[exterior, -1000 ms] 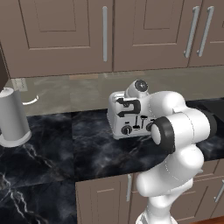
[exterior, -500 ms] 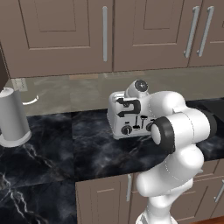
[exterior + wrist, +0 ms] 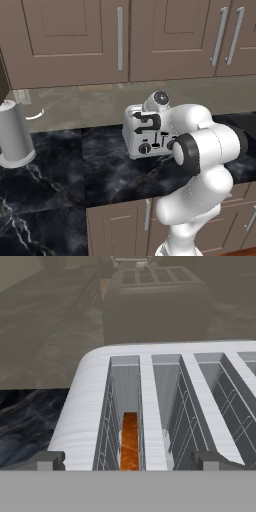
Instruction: Start the toaster. Once the lever pops up, take the bread to the plate on the dining counter.
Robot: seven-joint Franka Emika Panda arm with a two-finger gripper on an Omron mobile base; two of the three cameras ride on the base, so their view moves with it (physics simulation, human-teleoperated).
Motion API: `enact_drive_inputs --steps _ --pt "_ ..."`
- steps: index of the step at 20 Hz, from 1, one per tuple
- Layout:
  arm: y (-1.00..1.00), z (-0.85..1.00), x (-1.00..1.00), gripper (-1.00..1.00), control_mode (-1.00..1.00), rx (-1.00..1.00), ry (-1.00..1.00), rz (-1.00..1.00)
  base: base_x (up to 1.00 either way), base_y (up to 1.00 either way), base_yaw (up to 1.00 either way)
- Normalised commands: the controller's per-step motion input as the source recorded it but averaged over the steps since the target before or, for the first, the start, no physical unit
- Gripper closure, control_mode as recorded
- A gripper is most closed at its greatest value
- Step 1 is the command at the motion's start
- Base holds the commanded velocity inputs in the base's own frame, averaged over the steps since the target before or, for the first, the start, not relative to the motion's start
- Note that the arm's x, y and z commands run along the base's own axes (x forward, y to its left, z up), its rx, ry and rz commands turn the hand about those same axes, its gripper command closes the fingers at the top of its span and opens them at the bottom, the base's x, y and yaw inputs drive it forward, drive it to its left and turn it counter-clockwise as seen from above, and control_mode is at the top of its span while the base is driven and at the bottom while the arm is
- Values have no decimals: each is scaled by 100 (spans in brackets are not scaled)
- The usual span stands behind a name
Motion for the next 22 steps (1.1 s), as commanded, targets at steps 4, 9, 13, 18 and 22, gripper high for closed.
enact_drive_inputs --steps 4,9,13,18,22 --pt "0 0 0 -100 -100 0 0 0 0 0 0" --pt "0 0 0 -100 -100 0 0 0 0 0 0" --pt "0 0 0 -100 -100 0 0 0 0 0 0" --pt "0 0 0 -100 -100 0 0 0 0 0 0" --pt "0 0 0 -100 -100 0 0 0 0 0 0"
